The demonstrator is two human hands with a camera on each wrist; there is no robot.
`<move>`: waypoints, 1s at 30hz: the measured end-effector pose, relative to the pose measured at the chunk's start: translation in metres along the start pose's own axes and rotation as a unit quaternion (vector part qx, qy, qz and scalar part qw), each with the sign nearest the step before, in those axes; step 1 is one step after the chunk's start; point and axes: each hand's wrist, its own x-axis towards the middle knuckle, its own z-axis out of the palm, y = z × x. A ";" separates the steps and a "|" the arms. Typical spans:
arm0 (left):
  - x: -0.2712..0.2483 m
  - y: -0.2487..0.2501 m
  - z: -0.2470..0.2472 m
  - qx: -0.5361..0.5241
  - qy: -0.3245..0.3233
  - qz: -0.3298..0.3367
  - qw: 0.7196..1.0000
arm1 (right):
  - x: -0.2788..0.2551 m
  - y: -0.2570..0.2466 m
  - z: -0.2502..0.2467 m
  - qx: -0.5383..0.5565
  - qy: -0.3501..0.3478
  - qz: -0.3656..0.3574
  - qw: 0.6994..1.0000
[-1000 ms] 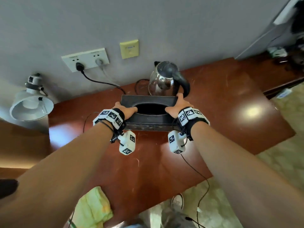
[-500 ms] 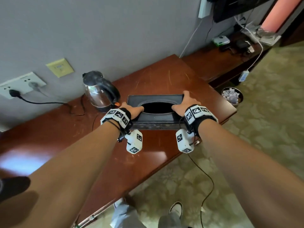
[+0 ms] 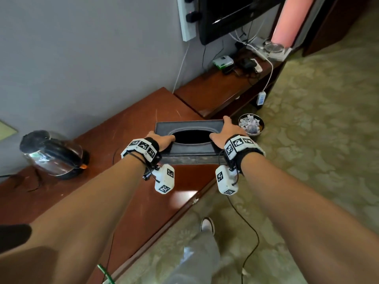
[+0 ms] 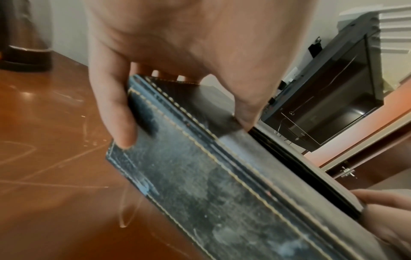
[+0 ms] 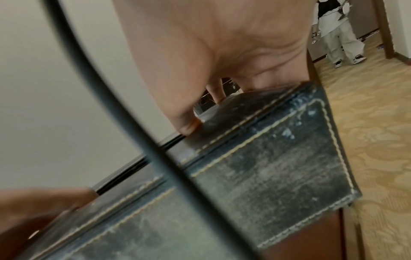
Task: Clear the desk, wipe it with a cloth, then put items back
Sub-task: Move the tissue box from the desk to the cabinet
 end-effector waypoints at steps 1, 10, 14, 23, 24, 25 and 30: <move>0.008 0.013 0.006 0.001 -0.002 0.001 1.000 | 0.013 0.004 -0.006 -0.001 0.000 0.002 1.000; 0.078 0.120 0.048 -0.051 -0.037 -0.045 0.997 | 0.147 0.026 -0.064 -0.053 -0.014 -0.003 0.998; 0.102 0.161 0.058 -0.075 -0.023 -0.052 0.996 | 0.197 0.028 -0.090 -0.055 -0.023 -0.015 0.998; 0.180 0.220 0.114 -0.132 0.001 -0.119 0.984 | 0.326 0.035 -0.110 -0.086 -0.060 -0.058 0.993; 0.188 0.229 0.119 -0.136 0.006 -0.127 0.983 | 0.343 0.036 -0.109 -0.090 -0.066 -0.064 0.992; 0.196 0.239 0.123 -0.138 0.010 -0.138 0.981 | 0.361 0.036 -0.109 -0.091 -0.071 -0.070 0.991; 0.249 0.276 0.152 -0.160 0.043 -0.205 0.965 | 0.453 0.030 -0.101 -0.088 -0.097 -0.095 0.987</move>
